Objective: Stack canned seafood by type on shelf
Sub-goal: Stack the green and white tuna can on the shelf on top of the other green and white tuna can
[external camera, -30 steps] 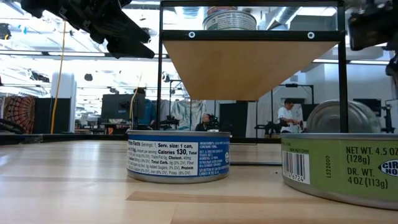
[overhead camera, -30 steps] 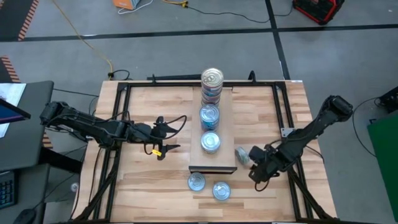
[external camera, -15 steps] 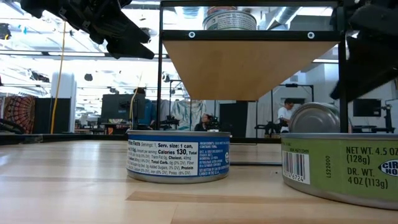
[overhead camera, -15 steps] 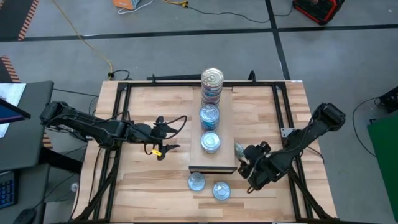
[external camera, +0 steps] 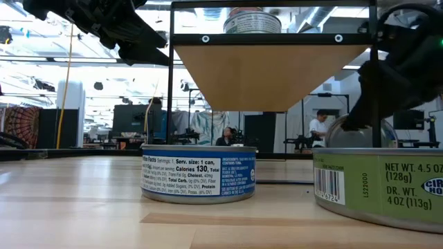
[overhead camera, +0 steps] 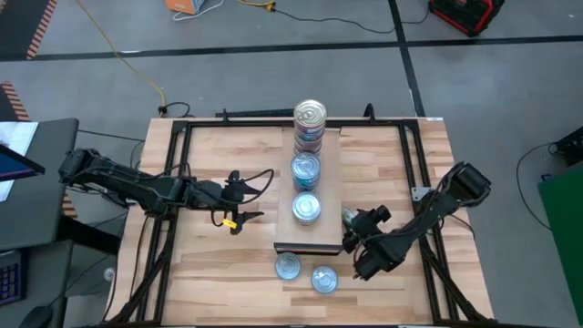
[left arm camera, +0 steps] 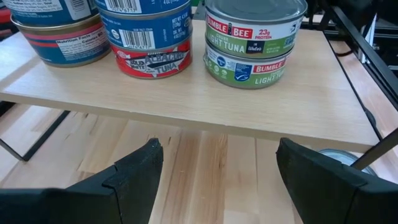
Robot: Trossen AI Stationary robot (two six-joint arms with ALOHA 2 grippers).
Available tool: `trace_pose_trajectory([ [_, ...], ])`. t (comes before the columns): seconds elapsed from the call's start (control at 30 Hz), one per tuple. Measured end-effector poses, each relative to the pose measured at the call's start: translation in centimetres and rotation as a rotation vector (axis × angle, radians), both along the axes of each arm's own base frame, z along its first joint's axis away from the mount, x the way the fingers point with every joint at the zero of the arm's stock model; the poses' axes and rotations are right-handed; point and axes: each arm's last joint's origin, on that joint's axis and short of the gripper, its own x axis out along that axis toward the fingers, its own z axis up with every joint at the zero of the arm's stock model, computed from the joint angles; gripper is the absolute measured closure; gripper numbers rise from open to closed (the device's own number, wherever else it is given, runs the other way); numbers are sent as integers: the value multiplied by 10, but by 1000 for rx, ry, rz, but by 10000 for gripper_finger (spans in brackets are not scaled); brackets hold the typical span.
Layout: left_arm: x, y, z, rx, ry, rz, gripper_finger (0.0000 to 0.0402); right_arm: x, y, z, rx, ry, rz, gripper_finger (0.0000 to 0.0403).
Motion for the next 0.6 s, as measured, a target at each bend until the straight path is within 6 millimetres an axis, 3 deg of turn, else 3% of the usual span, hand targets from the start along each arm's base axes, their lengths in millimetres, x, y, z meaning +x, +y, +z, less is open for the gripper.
trace_pose_trajectory([
  [0.2, 0, 0, 0, 3, 2, 0, 100, -5, 4, -4, 39, 33, 4, 116],
  [0.47, 0, 0, -1, 4, 10, 0, 100, -11, 10, -5, 48, 49, 22, 240],
  [0.6, 0, 0, -1, 4, 11, 0, 100, -22, 10, 2, 49, 107, 29, 240],
])
